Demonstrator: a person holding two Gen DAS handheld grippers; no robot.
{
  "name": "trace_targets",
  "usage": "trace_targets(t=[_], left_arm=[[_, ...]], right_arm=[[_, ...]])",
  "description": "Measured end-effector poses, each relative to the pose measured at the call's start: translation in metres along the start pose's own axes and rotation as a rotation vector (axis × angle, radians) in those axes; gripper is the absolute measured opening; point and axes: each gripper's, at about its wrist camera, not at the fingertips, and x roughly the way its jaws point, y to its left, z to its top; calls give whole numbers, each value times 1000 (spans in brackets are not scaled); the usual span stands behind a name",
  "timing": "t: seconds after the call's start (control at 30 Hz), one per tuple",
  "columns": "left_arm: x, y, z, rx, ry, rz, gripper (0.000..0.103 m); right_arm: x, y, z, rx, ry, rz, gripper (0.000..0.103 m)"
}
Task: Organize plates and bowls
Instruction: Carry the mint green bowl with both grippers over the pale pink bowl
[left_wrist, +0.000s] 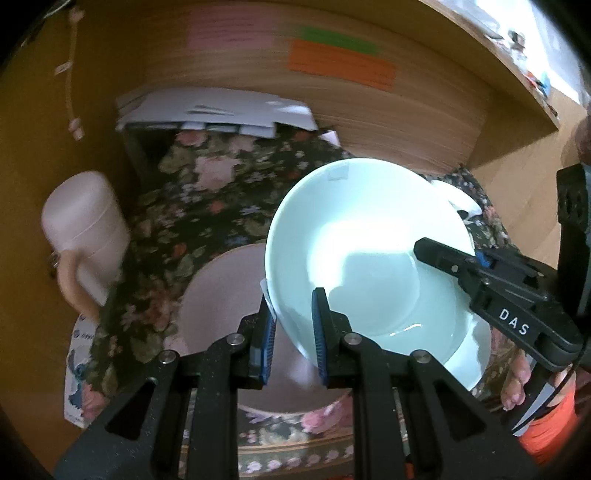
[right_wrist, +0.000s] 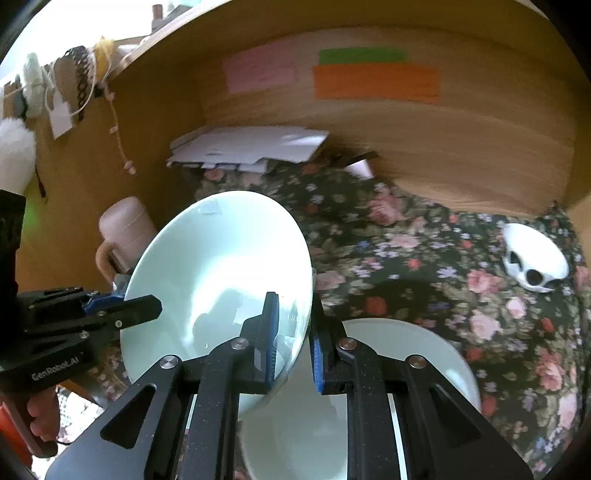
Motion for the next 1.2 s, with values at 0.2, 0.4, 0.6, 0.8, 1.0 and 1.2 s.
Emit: trace_targets(t=[0.2, 0.4, 0.6, 0.8, 1.0, 1.2], left_arm=[[-6, 23, -6, -41, 3, 40, 18], [-5, 37, -12, -51, 12, 63, 18], [6, 46, -15, -67, 38, 51, 18], [15, 50, -17, -71, 60, 47, 18], [23, 50, -18, -62, 68, 51, 18], [24, 49, -18, -54, 67, 61, 18]], right_arm=[[20, 20, -3, -26, 39, 40, 14], [36, 28, -5, -34, 79, 56, 14], [46, 28, -9, -28, 113, 57, 14], [55, 28, -11, -31, 142, 54, 14], [61, 24, -10, -24, 156, 54, 14], [61, 24, -10, -22, 160, 66, 14]])
